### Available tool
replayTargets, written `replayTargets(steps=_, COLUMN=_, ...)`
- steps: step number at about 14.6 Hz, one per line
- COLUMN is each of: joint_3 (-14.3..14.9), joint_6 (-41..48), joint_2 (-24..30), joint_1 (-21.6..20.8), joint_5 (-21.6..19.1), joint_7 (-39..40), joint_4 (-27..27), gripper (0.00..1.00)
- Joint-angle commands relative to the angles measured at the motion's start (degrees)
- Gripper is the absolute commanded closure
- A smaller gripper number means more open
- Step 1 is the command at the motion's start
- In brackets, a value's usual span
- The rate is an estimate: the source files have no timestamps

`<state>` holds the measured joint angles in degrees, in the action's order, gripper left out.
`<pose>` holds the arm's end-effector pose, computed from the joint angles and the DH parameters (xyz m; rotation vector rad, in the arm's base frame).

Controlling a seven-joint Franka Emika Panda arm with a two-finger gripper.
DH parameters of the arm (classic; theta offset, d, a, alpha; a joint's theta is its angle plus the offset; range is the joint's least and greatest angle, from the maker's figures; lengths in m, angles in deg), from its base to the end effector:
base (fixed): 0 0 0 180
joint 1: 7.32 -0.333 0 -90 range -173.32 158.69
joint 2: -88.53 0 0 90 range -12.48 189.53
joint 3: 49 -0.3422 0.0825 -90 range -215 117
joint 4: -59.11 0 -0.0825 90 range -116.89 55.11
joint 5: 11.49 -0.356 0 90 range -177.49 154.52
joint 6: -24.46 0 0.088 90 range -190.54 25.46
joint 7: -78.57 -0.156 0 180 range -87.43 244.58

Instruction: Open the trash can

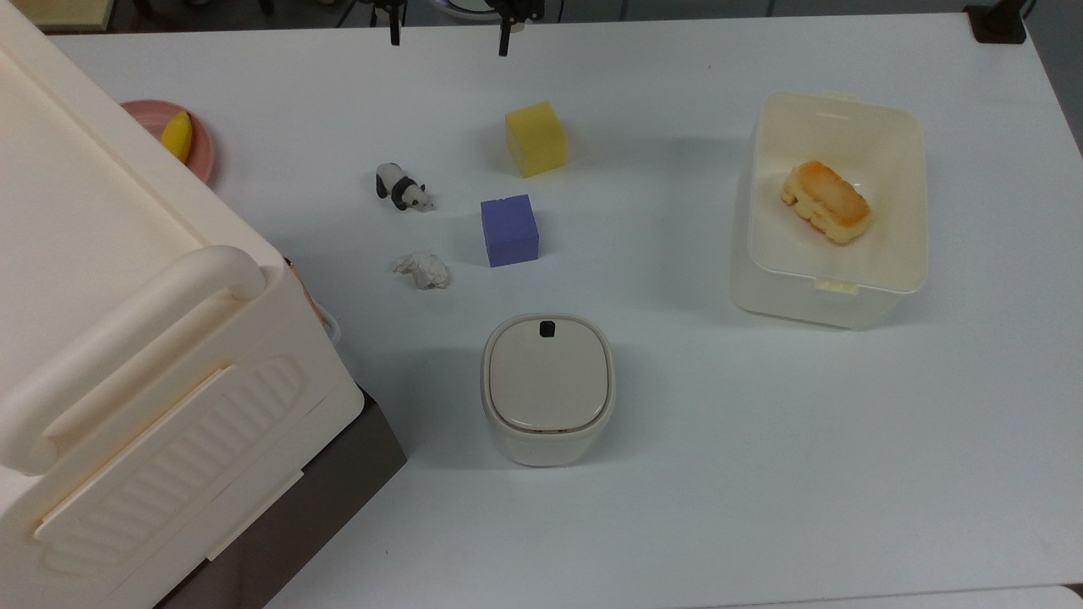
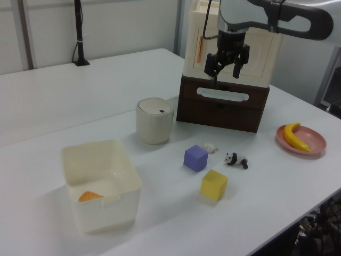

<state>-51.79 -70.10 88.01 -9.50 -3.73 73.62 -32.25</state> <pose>0.5391 0.0266 0.5949 3.0101 0.0120 0.0877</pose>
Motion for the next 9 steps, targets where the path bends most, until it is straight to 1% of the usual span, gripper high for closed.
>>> replayTargets(steps=1, joint_3=0.42, joint_6=0.77, joint_2=0.51, joint_1=-0.45, joint_5=-0.99, joint_7=1.17, joint_4=0.22, gripper=0.00)
replayTargets(steps=6, joint_3=0.33, joint_6=0.95, joint_2=0.69, joint_1=-0.45, joint_5=-1.16, joint_7=1.44, joint_4=0.30, gripper=0.00)
replayTargets(steps=9, joint_3=0.33, joint_6=1.04, joint_2=0.60, joint_1=-0.54, joint_5=-0.81, joint_7=3.63, joint_4=0.48, gripper=0.00)
